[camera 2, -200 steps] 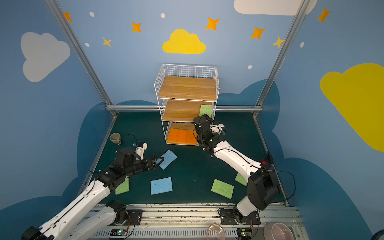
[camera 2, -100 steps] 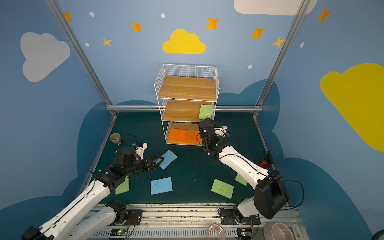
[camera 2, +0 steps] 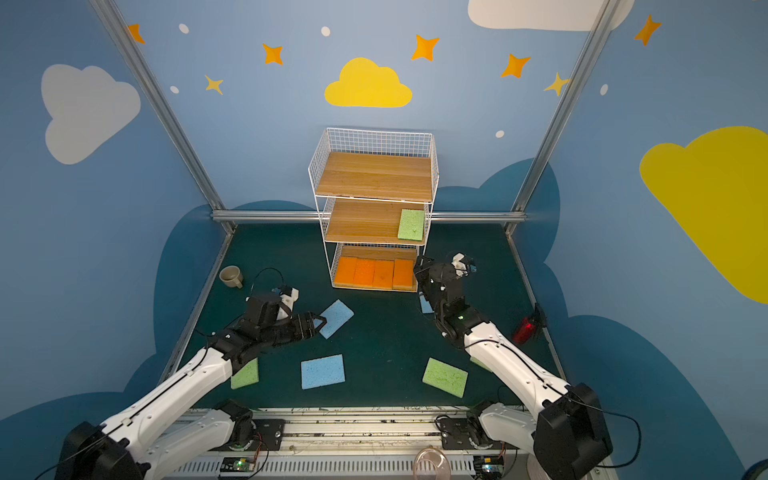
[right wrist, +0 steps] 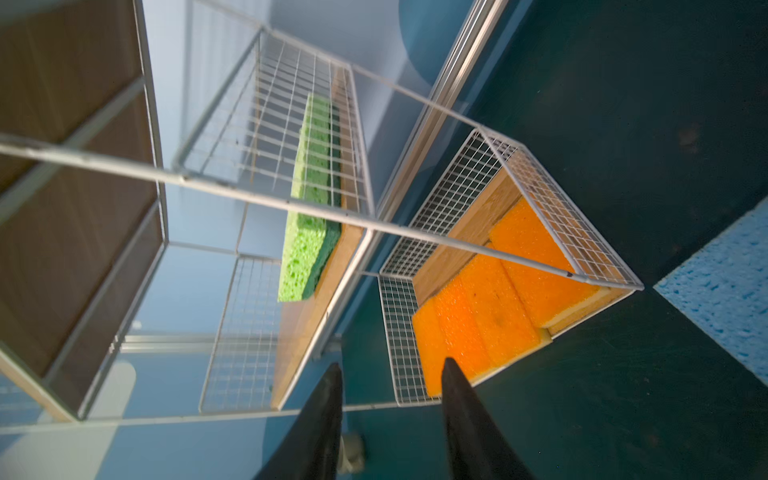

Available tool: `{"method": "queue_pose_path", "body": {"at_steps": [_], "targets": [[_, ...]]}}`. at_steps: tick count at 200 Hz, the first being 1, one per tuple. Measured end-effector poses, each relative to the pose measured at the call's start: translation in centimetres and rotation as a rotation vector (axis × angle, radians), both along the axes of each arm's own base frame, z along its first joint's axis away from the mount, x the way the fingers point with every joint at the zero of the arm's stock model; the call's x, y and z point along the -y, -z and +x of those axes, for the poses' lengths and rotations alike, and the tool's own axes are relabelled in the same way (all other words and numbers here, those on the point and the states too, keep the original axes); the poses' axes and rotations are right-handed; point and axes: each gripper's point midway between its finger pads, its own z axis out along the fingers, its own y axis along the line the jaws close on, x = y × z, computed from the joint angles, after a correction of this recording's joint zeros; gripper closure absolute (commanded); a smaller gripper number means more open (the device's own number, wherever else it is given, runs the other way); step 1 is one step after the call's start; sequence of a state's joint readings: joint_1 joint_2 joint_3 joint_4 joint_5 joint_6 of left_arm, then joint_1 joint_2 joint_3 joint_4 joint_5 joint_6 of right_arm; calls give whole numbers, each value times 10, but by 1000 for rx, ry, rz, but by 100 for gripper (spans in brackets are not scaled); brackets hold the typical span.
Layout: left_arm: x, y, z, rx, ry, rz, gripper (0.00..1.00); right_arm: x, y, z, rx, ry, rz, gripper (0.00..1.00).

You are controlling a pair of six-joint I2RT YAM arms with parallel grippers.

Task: Place and organize the cleaning sponges onto the shelf
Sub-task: 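Draw the right gripper back from the shelf while the left reaches a blue sponge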

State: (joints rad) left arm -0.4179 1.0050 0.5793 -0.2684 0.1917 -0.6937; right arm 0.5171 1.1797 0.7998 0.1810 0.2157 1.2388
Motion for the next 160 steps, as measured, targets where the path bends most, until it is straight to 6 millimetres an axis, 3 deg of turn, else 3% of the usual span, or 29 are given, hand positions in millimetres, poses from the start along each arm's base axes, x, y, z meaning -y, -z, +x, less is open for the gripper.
{"method": "queue_pose_path", "body": {"at_steps": [19, 65, 103, 134, 160], "targets": [[-3, 18, -1, -41, -21, 17, 47, -11, 14, 2, -27, -129, -36, 61], [-6, 54, 2, -122, -73, 38, 48, -48, 73, 0, -210, -435, -73, 60], [-5, 75, 8, -166, -99, 52, 49, -68, 83, -6, -256, -611, -54, 60], [-5, 93, 12, -219, -109, 80, 52, -70, 87, -11, -263, -667, -39, 60], [0, 94, 27, -213, -113, 81, 52, -71, 89, -14, -256, -692, -41, 60]]}}
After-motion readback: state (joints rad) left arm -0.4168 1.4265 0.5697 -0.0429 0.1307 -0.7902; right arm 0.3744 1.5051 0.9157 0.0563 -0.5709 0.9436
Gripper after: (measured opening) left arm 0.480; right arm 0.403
